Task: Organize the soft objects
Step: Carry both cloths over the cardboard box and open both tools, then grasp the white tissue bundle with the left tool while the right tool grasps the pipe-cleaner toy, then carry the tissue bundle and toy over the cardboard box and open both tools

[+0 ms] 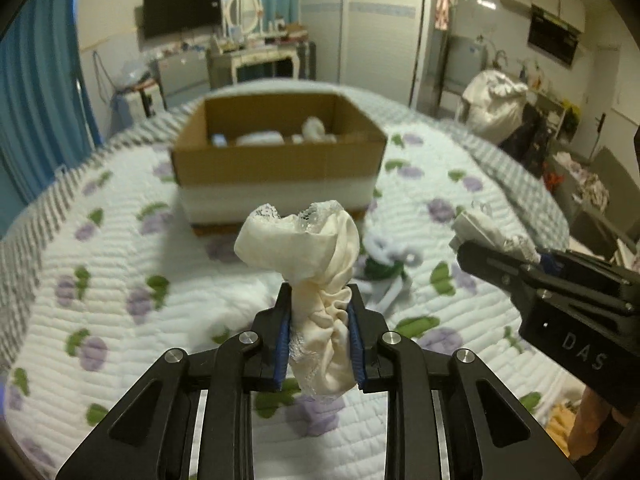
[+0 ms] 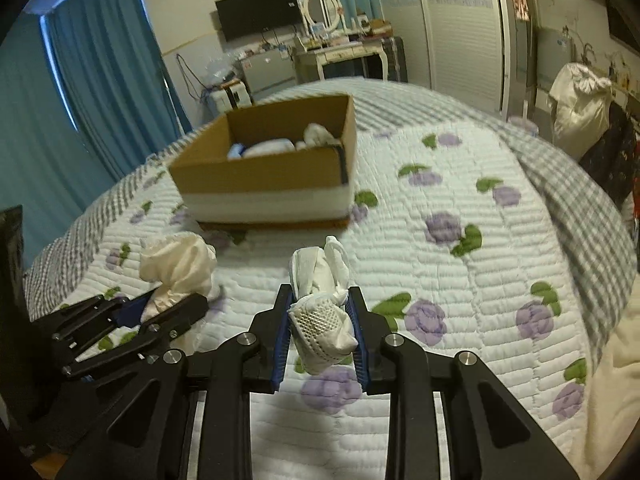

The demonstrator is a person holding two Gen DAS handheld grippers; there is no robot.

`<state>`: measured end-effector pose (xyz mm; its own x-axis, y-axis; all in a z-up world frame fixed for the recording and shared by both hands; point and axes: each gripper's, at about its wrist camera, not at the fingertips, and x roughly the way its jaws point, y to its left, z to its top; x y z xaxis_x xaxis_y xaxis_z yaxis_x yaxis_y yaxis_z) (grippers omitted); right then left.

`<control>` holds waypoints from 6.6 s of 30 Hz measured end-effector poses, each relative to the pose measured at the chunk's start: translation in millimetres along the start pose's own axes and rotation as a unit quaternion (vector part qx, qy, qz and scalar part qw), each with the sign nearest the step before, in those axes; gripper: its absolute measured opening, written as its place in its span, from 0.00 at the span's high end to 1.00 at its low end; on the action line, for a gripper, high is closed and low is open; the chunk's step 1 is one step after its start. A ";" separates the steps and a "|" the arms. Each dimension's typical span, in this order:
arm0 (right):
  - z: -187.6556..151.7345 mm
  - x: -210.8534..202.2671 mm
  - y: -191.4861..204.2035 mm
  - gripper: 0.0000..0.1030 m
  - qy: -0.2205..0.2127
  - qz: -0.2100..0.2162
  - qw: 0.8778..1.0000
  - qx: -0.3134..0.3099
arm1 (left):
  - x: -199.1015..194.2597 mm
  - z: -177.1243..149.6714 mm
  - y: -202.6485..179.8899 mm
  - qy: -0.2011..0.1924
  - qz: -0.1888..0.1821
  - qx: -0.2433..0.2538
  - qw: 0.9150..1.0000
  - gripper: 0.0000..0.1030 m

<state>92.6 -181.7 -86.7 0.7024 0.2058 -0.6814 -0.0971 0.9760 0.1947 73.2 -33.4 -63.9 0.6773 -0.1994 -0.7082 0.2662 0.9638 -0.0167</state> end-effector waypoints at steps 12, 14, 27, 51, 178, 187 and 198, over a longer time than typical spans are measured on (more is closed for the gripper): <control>63.9 -39.2 47.5 0.75 -0.069 -0.006 0.995 -0.065 | -52.9 51.9 23.9 -0.076 0.011 0.007 0.997 0.77; 83.5 -38.8 53.0 0.75 -0.081 0.001 0.994 -0.073 | -50.8 65.3 31.4 -0.085 0.013 0.006 0.996 0.77; 193.0 34.8 53.3 0.75 -0.104 0.012 0.990 -0.094 | 24.3 153.8 71.3 -0.102 0.015 0.005 0.995 0.77; 208.2 172.5 -1.2 0.63 -0.021 0.017 0.999 -0.032 | 131.1 159.6 64.3 -0.053 0.047 0.038 0.997 0.28; 242.8 54.1 42.9 0.49 -0.129 0.036 0.987 -0.086 | 68.3 183.2 78.7 -0.097 0.030 0.023 0.995 0.57; 239.7 172.5 4.2 0.50 -0.035 0.032 0.997 -0.054 | 153.8 172.3 87.2 -0.033 0.042 0.025 0.998 0.57; 227.2 203.2 -1.2 0.40 0.001 0.010 0.999 -0.034 | 148.5 168.7 79.4 -0.049 0.050 0.043 0.997 0.47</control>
<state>395.7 -157.0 -65.0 0.6988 0.2256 -0.6788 -0.1592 0.9742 0.1599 310.7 -16.4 -51.3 0.7665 -0.1238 -0.6302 0.2484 0.9620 0.1131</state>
